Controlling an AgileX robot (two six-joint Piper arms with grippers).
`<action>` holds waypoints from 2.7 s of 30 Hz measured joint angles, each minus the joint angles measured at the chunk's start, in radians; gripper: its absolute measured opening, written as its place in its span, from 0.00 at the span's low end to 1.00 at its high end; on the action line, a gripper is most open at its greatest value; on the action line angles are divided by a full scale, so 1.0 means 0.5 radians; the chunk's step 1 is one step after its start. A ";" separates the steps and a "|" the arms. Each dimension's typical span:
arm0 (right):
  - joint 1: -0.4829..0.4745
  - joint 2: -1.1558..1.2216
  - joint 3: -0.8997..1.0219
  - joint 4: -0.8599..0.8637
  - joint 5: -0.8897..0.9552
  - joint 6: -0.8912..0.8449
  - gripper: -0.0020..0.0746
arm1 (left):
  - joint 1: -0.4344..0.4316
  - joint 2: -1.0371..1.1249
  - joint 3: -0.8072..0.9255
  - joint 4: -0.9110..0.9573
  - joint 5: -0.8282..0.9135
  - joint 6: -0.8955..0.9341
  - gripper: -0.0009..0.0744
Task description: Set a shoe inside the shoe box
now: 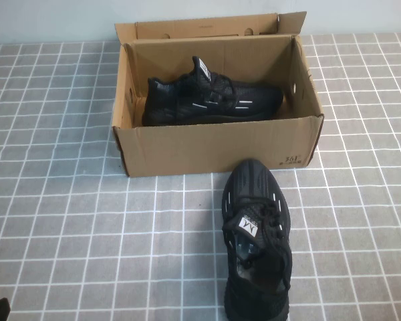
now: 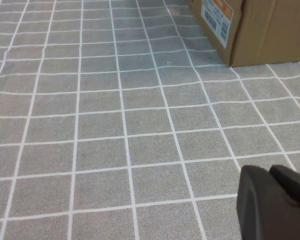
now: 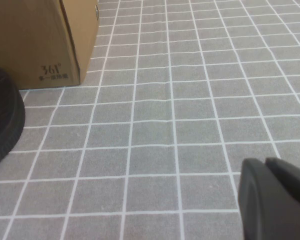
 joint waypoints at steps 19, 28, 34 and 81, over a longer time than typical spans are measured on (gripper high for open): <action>0.000 0.000 0.000 0.000 0.000 0.000 0.01 | 0.000 0.000 0.000 0.000 0.000 0.000 0.01; 0.000 0.000 0.000 0.000 0.000 0.000 0.01 | 0.000 0.000 0.000 0.000 0.000 0.000 0.01; 0.000 0.000 0.000 0.000 0.000 0.000 0.01 | 0.000 0.000 0.000 0.000 0.000 0.000 0.01; 0.000 1.236 -1.214 0.927 1.246 -0.444 0.01 | 0.000 0.000 0.000 0.000 0.000 0.000 0.01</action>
